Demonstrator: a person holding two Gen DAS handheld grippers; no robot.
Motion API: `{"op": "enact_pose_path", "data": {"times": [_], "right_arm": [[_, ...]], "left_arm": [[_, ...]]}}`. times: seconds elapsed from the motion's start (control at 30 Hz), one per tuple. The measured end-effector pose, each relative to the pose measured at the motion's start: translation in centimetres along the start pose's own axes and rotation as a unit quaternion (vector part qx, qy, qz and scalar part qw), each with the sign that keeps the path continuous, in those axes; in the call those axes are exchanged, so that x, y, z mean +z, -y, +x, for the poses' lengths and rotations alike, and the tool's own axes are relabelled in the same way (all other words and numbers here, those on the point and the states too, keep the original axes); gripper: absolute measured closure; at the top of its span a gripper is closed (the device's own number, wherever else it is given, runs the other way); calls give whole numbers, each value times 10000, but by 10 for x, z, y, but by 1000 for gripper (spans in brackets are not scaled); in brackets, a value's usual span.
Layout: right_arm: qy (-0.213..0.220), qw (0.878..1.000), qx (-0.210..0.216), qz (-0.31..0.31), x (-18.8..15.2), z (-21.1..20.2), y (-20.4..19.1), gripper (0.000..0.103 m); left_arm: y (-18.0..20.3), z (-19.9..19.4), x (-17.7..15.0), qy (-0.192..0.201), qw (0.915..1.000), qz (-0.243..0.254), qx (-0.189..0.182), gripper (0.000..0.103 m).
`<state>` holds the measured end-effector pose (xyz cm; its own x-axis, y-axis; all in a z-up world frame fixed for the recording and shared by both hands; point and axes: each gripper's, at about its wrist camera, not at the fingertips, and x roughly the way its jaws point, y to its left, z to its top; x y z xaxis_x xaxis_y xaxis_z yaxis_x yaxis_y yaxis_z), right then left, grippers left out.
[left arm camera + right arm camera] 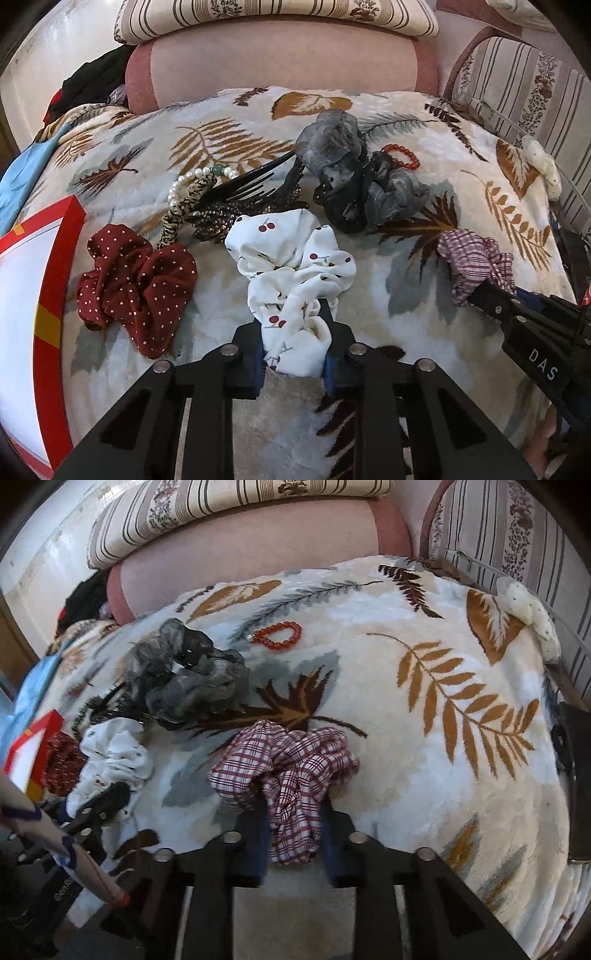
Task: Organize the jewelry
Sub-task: 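Grasp the white cherry-print scrunchie with the left tool while the right tool grasps the plaid scrunchie, then carry the white scrunchie in the left tool toward the red-rimmed tray while the right tool carries the plaid one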
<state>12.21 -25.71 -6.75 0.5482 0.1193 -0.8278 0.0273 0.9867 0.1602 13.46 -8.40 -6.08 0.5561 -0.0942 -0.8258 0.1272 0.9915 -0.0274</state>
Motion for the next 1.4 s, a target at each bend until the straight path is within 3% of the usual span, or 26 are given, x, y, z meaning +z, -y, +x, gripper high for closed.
{"op": "enact_pose_path", "data": {"times": [0.4,0.93,1.4], "right_arm": [[820,9966,96,-87,-2,-40,-8,82],[997,9937,230,-453,-16,-52,-28,82],[886,9927,523,-630,-44,-72,-69,82]], "left_arm": [[-2,-28,0,281,9996,-27,-68,82],[-8,-65,-15,661,9977,11,129,82],[-46,-103,-27,958,9948,-319,119,82]]}}
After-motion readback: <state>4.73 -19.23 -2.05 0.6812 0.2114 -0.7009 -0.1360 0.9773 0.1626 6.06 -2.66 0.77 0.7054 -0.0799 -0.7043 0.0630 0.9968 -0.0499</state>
